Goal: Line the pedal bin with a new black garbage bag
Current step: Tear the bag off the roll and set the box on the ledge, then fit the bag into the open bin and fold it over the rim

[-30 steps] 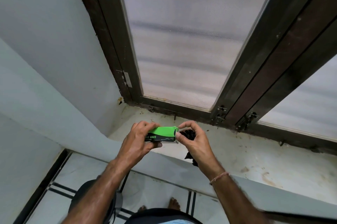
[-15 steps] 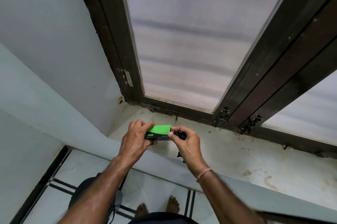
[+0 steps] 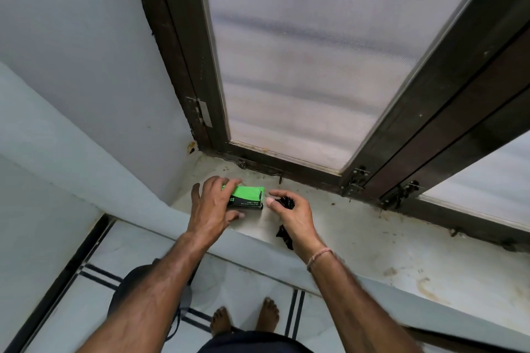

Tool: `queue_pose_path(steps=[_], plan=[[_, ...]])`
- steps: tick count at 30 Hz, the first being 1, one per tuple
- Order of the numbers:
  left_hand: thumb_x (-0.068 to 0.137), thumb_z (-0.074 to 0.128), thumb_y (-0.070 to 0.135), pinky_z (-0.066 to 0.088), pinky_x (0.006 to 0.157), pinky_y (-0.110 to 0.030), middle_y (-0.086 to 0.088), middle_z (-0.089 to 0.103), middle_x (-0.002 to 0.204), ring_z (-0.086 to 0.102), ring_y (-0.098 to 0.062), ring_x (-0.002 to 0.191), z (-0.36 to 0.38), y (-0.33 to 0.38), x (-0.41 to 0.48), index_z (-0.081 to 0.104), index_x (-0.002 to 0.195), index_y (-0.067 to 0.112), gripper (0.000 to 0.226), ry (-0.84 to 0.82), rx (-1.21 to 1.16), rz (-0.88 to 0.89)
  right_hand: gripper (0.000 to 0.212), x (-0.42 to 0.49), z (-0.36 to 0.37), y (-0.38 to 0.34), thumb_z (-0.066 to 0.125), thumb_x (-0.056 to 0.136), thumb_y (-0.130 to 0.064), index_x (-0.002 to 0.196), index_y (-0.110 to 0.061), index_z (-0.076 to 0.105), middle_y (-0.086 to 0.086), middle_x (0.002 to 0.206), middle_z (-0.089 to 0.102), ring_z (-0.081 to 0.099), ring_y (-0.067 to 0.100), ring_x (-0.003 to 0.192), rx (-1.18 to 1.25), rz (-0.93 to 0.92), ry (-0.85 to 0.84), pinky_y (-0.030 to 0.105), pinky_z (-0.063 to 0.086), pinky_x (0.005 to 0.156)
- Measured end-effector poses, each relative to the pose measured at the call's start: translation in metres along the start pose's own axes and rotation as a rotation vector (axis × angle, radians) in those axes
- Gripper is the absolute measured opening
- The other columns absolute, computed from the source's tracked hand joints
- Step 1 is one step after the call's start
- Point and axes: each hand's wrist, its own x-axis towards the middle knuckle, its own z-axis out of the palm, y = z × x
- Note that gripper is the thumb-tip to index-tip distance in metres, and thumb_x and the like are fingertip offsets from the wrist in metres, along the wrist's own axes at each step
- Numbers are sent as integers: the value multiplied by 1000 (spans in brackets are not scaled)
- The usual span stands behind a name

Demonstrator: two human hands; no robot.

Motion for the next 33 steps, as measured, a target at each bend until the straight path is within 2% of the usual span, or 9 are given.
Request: queue_pose_path(steps=[6, 9, 12, 15, 19, 22, 27, 30, 33], plan=[[85, 73, 58, 17, 126, -56, -4, 25, 170, 15, -25, 160, 0, 5, -10, 29, 161, 32, 92, -18, 56, 1, 25, -21, -1, -2, 72, 97, -45, 117, -30, 72, 4, 119, 71, 67, 13, 94, 28, 33, 17, 11, 52, 55], [85, 77, 52, 32, 119, -46, -7, 46, 156, 37, -27, 149, -1, 11, -22, 48, 152, 25, 78, 103, 2, 13, 30, -33, 3, -3, 61, 103, -50, 116, -25, 71, 4, 110, 74, 61, 6, 70, 33, 22, 31, 14, 51, 51], [91, 70, 54, 52, 88, -33, 6, 64, 114, 59, -14, 107, -2, 19, -42, 66, 118, 25, 40, 195, -283, -21, 41, -48, 12, 1, 47, 108, -53, 118, -21, 71, 10, 105, 72, 51, 0, 57, 102, 38, 11, 15, 47, 50], [92, 56, 70, 55, 73, -25, 13, 70, 89, 65, -1, 84, -2, 26, -64, 65, 97, 32, 39, -20, -591, -124, 57, -62, 31, 6, 33, 106, -64, 119, -27, 74, 3, 93, 72, 60, -1, 64, 106, 81, -69, 16, 49, 59], [82, 59, 78, 50, 60, -13, 21, 76, 78, 71, 5, 73, -3, 24, -92, 70, 95, 31, 50, -149, -1006, -344, 74, -78, 68, 13, 26, 98, -79, 116, -29, 78, 0, 105, 83, 81, 11, 90, 159, 204, -160, 26, 62, 65], [85, 71, 65, 55, 56, -19, 7, 81, 83, 76, -5, 73, -5, 6, -110, 76, 93, 26, 40, -160, -1210, -495, 75, -92, 96, 19, 25, 96, -82, 115, -34, 79, -4, 104, 83, 81, 11, 88, 128, 227, -209, 30, 62, 62], [92, 76, 42, 65, 70, -39, -9, 81, 82, 79, -26, 80, -19, -48, -145, 76, 88, 11, 32, 16, -1326, -686, 49, -124, 143, 33, 57, 103, -58, 111, -12, 73, 11, 86, 78, 73, 26, 66, 50, 135, -240, 29, 54, 46], [99, 70, 37, 64, 85, -51, -22, 80, 96, 78, -38, 93, -28, -98, -173, 73, 101, 2, 35, 82, -1381, -764, 26, -144, 181, 48, 70, 101, -29, 108, -4, 74, 16, 99, 81, 79, 35, 93, 13, 72, -164, 42, 66, 80], [102, 65, 34, 61, 67, -37, -21, 77, 98, 75, -31, 83, -37, -155, -208, 68, 98, 8, 27, 109, -1427, -793, 23, -166, 229, 68, 76, 97, -23, 99, 0, 72, 16, 93, 80, 77, 35, 90, -17, 45, -112, 46, 62, 85]])
